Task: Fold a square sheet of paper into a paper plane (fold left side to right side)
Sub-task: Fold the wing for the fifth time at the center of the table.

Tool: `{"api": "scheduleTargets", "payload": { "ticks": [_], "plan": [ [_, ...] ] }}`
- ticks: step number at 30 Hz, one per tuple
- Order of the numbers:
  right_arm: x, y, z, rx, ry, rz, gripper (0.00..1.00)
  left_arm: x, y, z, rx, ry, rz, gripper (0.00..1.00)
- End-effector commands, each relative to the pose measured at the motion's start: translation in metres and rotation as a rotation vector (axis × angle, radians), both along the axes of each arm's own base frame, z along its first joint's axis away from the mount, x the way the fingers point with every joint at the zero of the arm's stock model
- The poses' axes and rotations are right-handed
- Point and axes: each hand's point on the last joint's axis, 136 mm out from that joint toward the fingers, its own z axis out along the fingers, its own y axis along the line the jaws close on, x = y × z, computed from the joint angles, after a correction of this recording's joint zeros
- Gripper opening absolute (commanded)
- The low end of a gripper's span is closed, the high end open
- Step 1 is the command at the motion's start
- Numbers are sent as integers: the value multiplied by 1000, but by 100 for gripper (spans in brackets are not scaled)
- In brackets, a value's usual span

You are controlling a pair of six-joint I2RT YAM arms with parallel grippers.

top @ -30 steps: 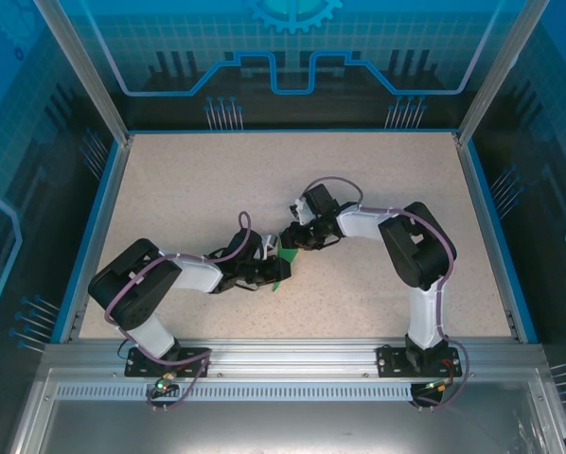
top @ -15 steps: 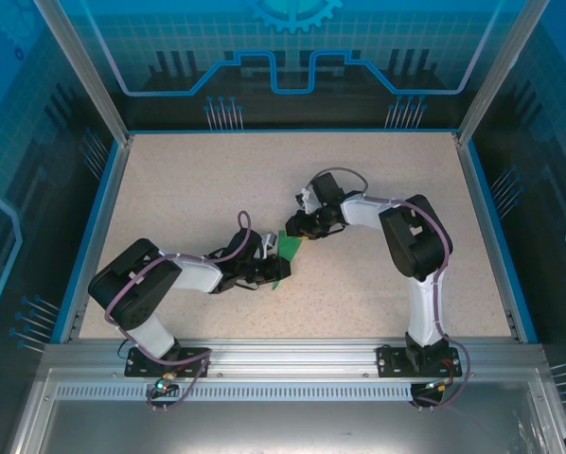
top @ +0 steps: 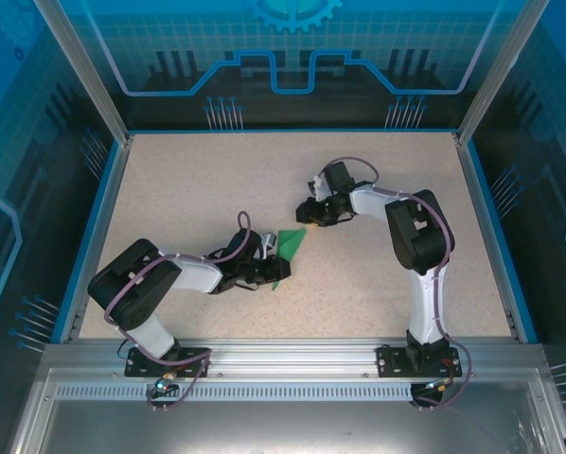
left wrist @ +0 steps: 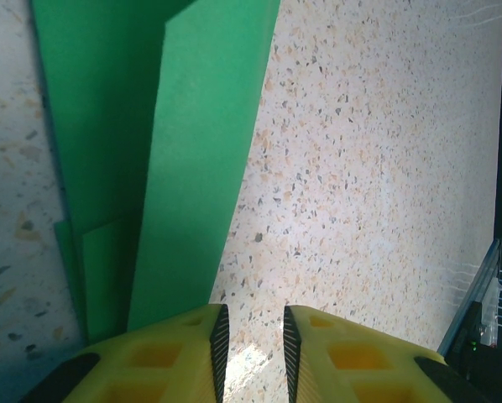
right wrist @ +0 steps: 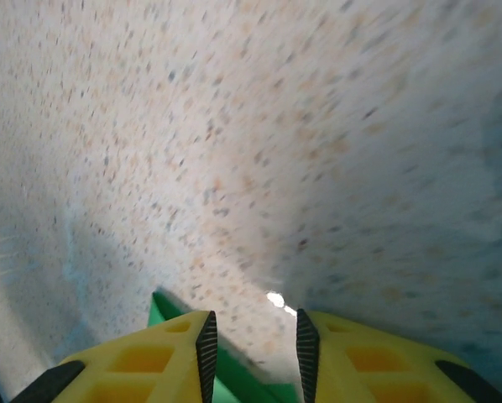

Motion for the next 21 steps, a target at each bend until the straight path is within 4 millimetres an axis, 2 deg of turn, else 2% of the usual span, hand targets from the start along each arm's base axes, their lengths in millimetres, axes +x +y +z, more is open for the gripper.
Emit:
{"api": "scheduleTargets", "payload": {
  "ticks": [1,4,7,10,14,17,21],
  "plan": [
    [12,-11,31,-3,-75,-12,34,-32,23,-35,114,136,-2,28],
    [-1,-10,51,27,-101,-1,34,-30,22,-32,108,130,0,28],
    [-29,-3,64,79,-101,24,34,-29,22,-30,108,122,2,28],
    [-63,10,65,122,-76,57,34,-29,22,-28,107,119,1,28],
    [-95,34,52,166,-11,94,33,-27,21,-27,104,114,0,28],
    [-103,49,40,170,19,114,33,-26,19,-26,97,112,-1,28],
    [-104,58,24,141,54,128,32,-26,18,-24,88,110,-2,28]
  ]
}}
